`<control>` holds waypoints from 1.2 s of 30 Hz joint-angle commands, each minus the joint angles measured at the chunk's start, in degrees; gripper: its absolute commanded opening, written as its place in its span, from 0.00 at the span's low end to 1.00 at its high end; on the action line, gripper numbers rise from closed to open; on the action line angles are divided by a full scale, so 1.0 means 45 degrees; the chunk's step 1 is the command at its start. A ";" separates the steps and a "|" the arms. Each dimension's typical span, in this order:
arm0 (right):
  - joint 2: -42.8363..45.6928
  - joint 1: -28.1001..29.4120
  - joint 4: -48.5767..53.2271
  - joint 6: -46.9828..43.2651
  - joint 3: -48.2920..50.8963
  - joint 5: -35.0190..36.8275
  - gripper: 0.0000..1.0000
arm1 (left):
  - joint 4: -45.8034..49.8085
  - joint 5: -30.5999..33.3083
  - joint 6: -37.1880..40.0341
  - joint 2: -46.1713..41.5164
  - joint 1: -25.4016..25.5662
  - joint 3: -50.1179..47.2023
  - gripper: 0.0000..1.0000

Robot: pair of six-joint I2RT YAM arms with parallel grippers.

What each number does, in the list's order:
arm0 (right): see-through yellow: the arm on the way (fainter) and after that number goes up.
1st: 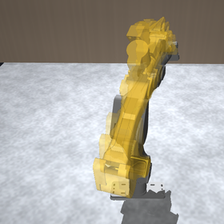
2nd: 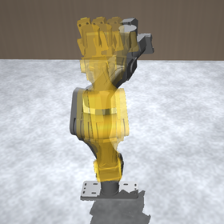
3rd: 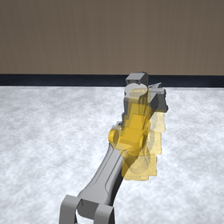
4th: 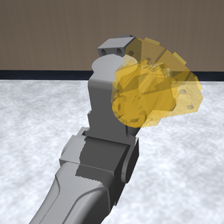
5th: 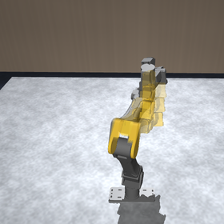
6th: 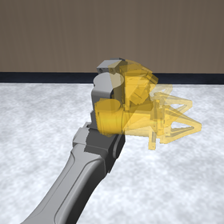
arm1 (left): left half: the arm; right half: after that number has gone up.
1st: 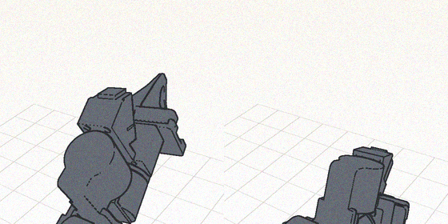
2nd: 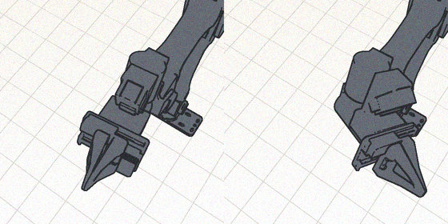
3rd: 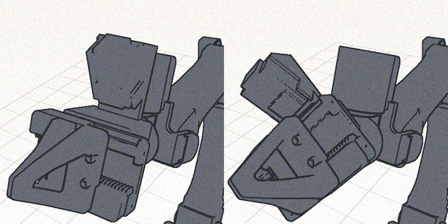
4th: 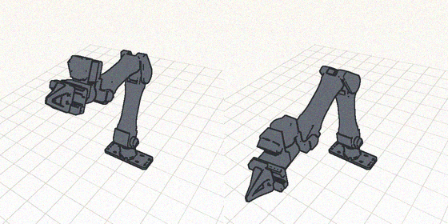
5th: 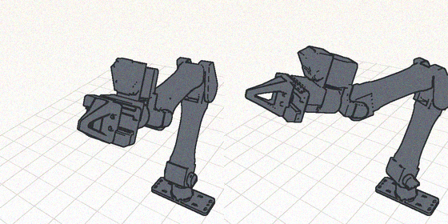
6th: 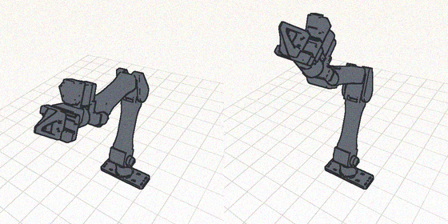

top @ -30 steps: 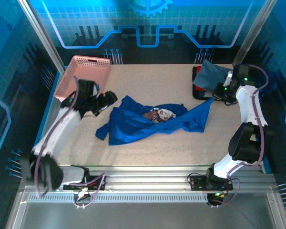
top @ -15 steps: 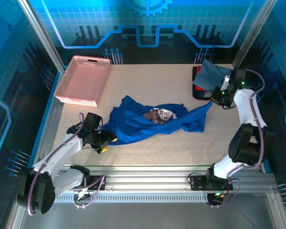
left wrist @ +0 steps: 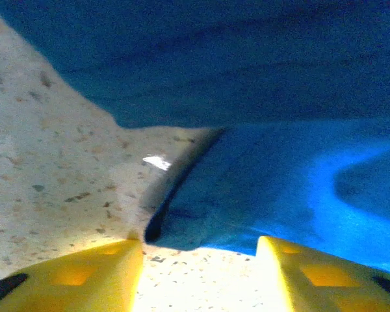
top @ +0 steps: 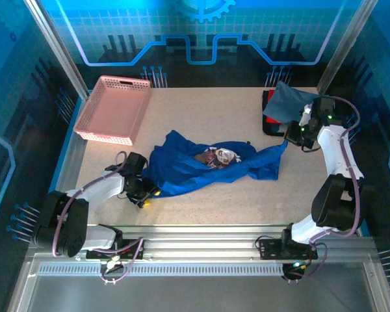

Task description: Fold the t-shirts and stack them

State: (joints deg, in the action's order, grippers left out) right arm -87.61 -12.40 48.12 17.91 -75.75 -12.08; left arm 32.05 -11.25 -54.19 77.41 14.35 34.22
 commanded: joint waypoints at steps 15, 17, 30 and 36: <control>0.1914 0.0049 0.0476 -0.0209 0.0660 -0.1059 0.00 | -0.0826 0.2077 0.1137 0.0311 0.0054 0.2916 0.00; 0.2152 -0.0050 0.0481 0.0025 0.0445 -0.1440 0.00 | -0.0331 0.2259 0.1330 -0.0453 0.0054 0.3264 0.00; 0.3028 -0.0854 -0.1578 0.4171 -0.4659 -0.5304 0.00 | 0.1976 0.2486 0.3532 -0.3325 -0.0962 0.9625 0.00; 0.3143 -0.0857 -0.0908 0.4796 -0.7932 -0.5419 0.00 | 0.2180 0.2645 0.5218 -0.2939 -0.1319 1.3986 0.00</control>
State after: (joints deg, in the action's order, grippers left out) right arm -74.78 -15.46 43.68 36.10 -107.22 -33.76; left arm 40.10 -0.84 -37.10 64.25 9.54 90.87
